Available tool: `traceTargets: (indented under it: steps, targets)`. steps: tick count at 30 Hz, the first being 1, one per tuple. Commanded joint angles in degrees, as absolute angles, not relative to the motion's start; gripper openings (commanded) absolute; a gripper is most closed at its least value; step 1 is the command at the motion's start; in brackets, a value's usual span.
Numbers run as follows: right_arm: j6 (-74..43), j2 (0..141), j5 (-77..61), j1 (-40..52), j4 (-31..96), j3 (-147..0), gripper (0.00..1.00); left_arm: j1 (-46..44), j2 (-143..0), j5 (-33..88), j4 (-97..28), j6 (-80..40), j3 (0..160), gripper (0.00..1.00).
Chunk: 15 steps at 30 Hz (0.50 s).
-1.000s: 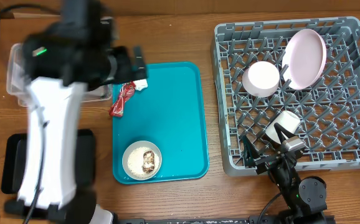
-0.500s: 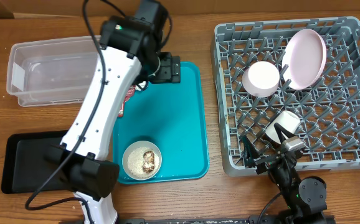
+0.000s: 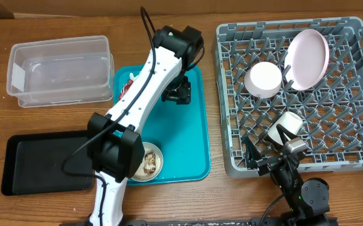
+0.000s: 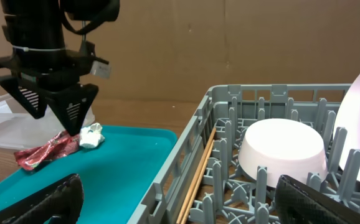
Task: Sort waste into correct bins and load items into the dishwasher
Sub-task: 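Lower the left gripper onto the rim of the white food bowl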
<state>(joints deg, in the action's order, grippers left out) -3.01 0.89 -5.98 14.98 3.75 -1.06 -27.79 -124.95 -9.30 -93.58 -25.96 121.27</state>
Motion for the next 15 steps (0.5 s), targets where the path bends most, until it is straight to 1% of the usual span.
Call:
traceTargets:
  steps: [1, 8, 15]
  targets:
    - [-3.38, 0.16, -6.09, 14.61, 3.57, -0.47, 1.0, -26.92, -124.64, -4.4, -95.15, -23.33, 121.01, 0.87]
    - [-3.38, 0.16, -6.09, 14.61, 3.57, -0.47, 1.0, -26.55, -124.57, -6.52, -96.84, -24.45, 119.55, 0.87]
    - [-3.38, 0.16, -6.09, 14.61, 3.57, -0.47, 1.0, -24.53, -124.38, -5.13, -95.59, -24.86, 111.22, 0.87]
